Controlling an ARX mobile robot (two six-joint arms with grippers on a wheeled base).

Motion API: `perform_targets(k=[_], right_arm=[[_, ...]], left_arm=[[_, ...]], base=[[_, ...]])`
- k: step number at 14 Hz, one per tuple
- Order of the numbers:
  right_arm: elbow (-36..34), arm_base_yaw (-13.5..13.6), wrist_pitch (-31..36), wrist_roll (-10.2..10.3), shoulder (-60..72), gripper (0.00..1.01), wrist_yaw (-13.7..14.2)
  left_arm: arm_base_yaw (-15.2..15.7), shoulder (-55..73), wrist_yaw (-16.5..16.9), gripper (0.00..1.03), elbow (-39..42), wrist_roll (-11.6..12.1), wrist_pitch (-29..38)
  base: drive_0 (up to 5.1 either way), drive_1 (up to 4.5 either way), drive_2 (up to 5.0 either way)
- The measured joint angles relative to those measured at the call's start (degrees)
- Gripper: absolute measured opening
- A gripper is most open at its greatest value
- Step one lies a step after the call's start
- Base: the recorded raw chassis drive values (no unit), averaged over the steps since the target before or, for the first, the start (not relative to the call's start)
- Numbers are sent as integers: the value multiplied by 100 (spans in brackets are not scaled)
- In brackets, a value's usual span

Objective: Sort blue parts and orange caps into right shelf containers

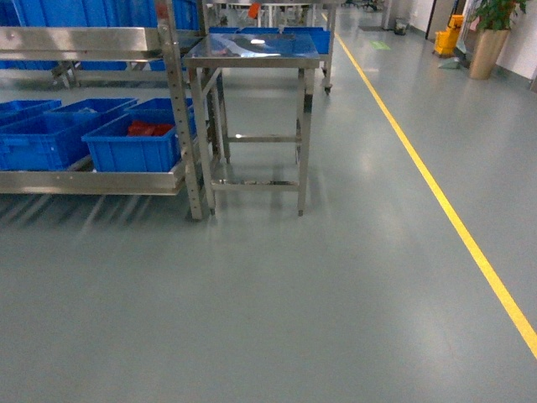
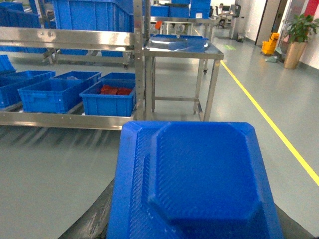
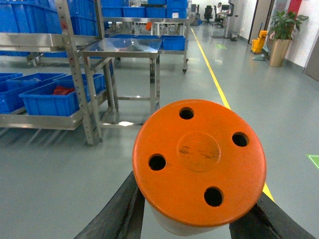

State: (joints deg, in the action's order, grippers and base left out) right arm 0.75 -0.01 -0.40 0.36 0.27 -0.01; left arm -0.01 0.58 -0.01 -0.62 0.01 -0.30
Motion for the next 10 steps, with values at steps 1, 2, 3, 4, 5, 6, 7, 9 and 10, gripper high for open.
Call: perform_targets(k=[1, 2, 3, 4, 5, 6, 7, 9, 10], right_arm=[[0, 0, 22, 0, 0, 41, -2], [0, 0, -15, 0, 2, 41, 0], [0, 0, 35, 0, 0, 41, -2], [0, 0, -9, 0, 0, 41, 0], [0, 0, 22, 0, 2, 41, 0], [0, 0, -4, 0, 2, 41, -2], [0, 0, 11, 0, 0, 41, -2], [0, 0, -4, 0, 2, 41, -2], [0, 0, 20, 0, 0, 41, 0]], left_arm=[[0, 0, -9, 43, 0, 0, -17], [0, 0, 4, 43, 0, 0, -13], [0, 0, -9, 43, 0, 0, 4], [0, 0, -7, 43, 0, 0, -20], [0, 0, 0, 43, 0, 0, 11], [0, 0, 0, 43, 0, 0, -24], [0, 0, 2, 43, 0, 0, -2], [0, 0, 0, 43, 0, 0, -4], [0, 0, -4, 43, 0, 0, 2]], base=[[-2, 431, -436], [-3, 431, -436], [-3, 431, -436], [9, 442, -424], [9, 442, -424], [-1, 432, -435], [-1, 432, -435], [-2, 431, -436], [-1, 432, -435]])
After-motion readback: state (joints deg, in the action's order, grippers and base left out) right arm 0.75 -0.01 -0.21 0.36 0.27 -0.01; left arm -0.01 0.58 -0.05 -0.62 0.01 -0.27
